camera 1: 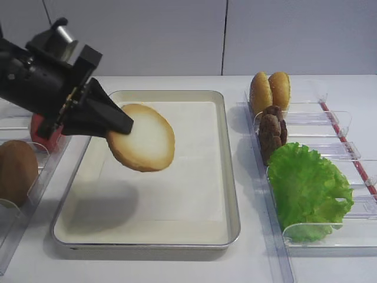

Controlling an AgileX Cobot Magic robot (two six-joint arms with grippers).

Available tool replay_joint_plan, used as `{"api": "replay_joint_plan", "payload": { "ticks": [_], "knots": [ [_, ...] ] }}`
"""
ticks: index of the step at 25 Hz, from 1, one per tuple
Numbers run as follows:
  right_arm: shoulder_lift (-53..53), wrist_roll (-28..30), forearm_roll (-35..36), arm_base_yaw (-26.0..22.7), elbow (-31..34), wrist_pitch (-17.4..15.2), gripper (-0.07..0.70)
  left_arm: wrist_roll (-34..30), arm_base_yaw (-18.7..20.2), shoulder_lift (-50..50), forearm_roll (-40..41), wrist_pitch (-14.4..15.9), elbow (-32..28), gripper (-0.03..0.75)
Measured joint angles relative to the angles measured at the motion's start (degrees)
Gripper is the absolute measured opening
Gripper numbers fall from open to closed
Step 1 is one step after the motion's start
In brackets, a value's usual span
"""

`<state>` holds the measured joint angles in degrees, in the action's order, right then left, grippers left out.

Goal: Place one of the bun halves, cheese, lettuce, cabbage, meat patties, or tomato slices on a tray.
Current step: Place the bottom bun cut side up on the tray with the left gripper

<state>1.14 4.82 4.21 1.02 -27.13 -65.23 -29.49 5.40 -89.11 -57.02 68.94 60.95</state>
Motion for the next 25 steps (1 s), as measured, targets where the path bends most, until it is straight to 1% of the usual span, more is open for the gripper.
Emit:
{"api": "replay_joint_plan", "payload": {
  "ticks": [3,6,10,14,17,19,22,25],
  "knots": [
    [0.00,0.00,0.00,0.00,0.00,0.00,0.399,-1.51,2.48,-3.57,-0.10,-0.22,0.00,0.130],
    [0.00,0.00,0.00,0.00,0.00,0.00,0.399,-2.68,3.82,-6.75,-0.10,-0.22,0.00,0.130],
    [0.00,0.00,0.00,0.00,0.00,0.00,0.399,-3.25,3.88,-10.15,-0.84,-2.25,0.00,0.130],
    [0.00,0.00,0.00,0.00,0.00,0.00,0.399,-4.60,3.88,-12.83,-3.67,-4.31,0.00,0.130],
    [0.00,0.00,0.00,0.00,0.00,0.00,0.399,-5.56,3.88,-14.65,-5.09,-4.91,0.00,0.130],
    [0.00,0.00,0.00,0.00,0.00,0.00,0.399,-5.80,3.88,-15.51,-5.10,-5.29,0.00,0.130],
    [0.00,0.00,0.00,0.00,0.00,0.00,0.399,-5.80,3.88,-16.15,-4.99,-6.73,0.00,0.130],
    [0.00,0.00,0.00,0.00,0.00,0.00,0.399,-5.80,3.96,-16.28,-4.99,-7.26,0.00,0.130]
  ]
}}
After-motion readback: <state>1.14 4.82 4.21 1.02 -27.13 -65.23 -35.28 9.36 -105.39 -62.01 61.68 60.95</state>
